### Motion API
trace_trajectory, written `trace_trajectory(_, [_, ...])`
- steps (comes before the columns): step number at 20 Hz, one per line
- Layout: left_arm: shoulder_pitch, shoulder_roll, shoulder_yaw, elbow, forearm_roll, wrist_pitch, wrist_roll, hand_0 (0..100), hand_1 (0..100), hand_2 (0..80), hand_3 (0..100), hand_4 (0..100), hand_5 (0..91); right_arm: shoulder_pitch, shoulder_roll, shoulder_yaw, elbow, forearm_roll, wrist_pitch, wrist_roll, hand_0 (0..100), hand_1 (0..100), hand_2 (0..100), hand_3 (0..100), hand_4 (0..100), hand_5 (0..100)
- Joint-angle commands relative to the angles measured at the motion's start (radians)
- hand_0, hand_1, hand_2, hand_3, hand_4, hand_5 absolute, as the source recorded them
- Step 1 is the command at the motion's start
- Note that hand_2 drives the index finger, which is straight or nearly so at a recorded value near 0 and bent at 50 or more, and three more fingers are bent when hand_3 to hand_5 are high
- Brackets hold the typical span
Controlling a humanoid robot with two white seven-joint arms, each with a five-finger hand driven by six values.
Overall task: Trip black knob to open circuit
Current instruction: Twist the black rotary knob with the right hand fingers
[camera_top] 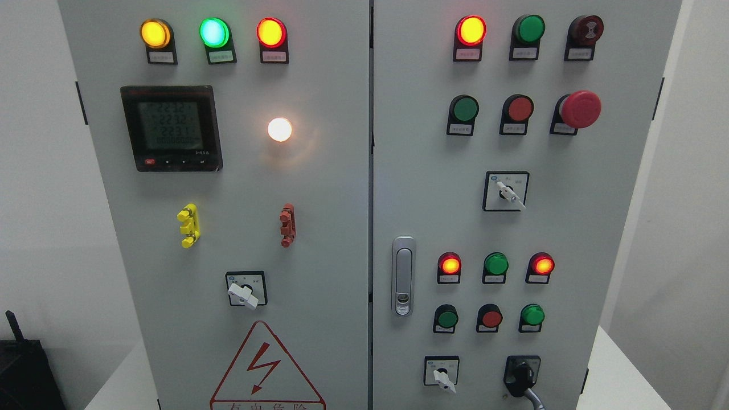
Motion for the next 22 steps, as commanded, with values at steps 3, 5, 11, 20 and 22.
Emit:
trace_trajectory(3, [0.0,0.0,0.001,-0.016,0.0,0.0,0.0,12,39,0.0,0,0,0.0,-0.003,-0.006,0.01,-0.009,-0.014,-0.004,0.003,0,0,2,100,100,98])
trace_trajectory(5, [0.0,0.0,0.001,-0.016,0.0,0.0,0.0,12,39,0.0,0,0,0.0,-0.006,-0.006,0.01,-0.011,-0.014,-0.007,0.003,0,0,2,100,100,98])
trace_trajectory(11, [0.0,0.0,-0.001,-0.016,0.0,0.0,0.0,12,39,0.0,0,0,0.0,-0.006,-0.006,0.01,-0.017,-0.014,-0.008,0.003,0,0,2,100,100,98])
trace_trajectory(20, [0.0,0.0,-0.001,-0.016,0.0,0.0,0.0,12,39,0.0,0,0,0.0,-0.006,-0.006,0.011,-0.026,-0.02,-0.01,-0.003,0,0,3,100,100,98])
trace_trajectory(22, [0.0,0.0,0.001,-0.016,0.0,0.0,0.0,12,39,0.0,0,0,0.0,-0.006,-0.006,0.022,-0.026,-0.037,-0.01,-0.005,0,0,3,100,100,98])
